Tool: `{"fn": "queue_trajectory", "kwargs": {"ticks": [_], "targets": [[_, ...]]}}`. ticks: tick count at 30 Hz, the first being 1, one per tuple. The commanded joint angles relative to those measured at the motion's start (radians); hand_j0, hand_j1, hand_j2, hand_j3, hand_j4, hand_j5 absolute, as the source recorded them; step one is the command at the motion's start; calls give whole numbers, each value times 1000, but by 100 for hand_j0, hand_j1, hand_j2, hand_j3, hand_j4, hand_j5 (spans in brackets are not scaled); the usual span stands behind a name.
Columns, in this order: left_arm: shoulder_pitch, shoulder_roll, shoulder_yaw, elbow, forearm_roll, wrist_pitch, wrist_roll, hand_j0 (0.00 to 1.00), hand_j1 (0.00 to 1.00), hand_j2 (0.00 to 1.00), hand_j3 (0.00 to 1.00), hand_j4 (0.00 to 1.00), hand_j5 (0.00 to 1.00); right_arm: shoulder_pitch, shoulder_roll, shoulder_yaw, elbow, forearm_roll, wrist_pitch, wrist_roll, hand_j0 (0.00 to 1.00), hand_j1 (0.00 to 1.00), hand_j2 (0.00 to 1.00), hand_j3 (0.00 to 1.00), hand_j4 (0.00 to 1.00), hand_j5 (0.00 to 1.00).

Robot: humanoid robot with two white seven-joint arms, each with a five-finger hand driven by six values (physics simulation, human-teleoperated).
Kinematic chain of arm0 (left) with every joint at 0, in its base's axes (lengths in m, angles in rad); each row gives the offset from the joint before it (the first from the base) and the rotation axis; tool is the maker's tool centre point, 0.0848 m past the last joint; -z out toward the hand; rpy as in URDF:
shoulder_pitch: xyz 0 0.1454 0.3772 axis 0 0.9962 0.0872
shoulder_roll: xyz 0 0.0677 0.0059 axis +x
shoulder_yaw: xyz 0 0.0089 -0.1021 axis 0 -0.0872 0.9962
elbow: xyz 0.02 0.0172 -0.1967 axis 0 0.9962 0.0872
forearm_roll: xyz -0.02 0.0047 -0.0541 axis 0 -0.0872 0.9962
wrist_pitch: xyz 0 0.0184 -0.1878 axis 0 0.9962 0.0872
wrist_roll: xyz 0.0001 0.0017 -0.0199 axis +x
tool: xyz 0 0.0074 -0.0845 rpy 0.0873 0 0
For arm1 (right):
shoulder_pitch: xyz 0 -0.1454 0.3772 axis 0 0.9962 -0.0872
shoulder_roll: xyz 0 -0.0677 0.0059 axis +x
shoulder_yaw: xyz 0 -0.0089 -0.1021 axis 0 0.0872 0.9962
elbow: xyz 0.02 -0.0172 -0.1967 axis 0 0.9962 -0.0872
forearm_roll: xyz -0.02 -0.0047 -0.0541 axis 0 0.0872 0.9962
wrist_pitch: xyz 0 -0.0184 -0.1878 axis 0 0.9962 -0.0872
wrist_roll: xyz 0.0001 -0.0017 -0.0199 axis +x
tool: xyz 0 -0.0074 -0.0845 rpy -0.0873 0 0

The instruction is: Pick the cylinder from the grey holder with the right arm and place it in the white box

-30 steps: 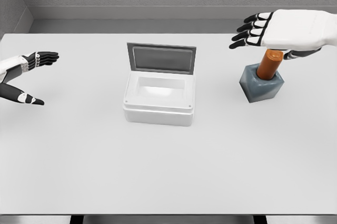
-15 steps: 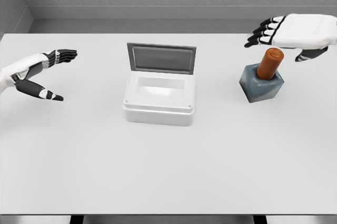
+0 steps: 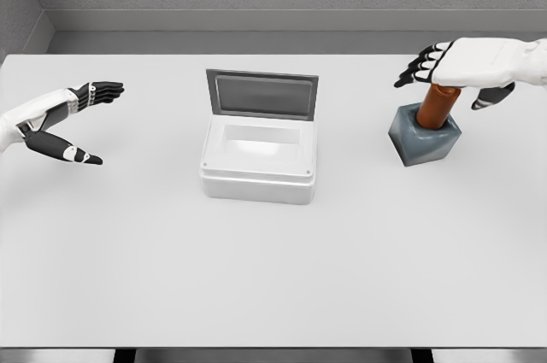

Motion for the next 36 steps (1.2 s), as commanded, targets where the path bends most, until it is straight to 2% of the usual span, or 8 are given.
{"fn": "queue_trajectory", "kwargs": {"ticks": [1, 8, 10, 36], "targets": [[0, 1, 2, 0, 6, 2, 0, 100, 100, 100, 100, 100, 100, 0, 11, 1, 18, 2, 3, 0, 100, 100, 100, 100, 100, 100], [-2, 2, 2, 2, 3, 2, 0, 100, 100, 100, 100, 100, 100, 0, 31, 3, 39, 13, 3, 0, 100, 100, 100, 100, 100, 100], [-2, 2, 2, 2, 1, 2, 0, 100, 100, 100, 100, 100, 100, 0, 43, 3, 67, 14, 3, 0, 100, 100, 100, 100, 100, 100], [-2, 7, 8, 2, -11, 2, 0, 100, 100, 100, 100, 100, 100, -2, 71, 46, 128, 27, 3, 0, 100, 100, 100, 100, 100, 100]]}}
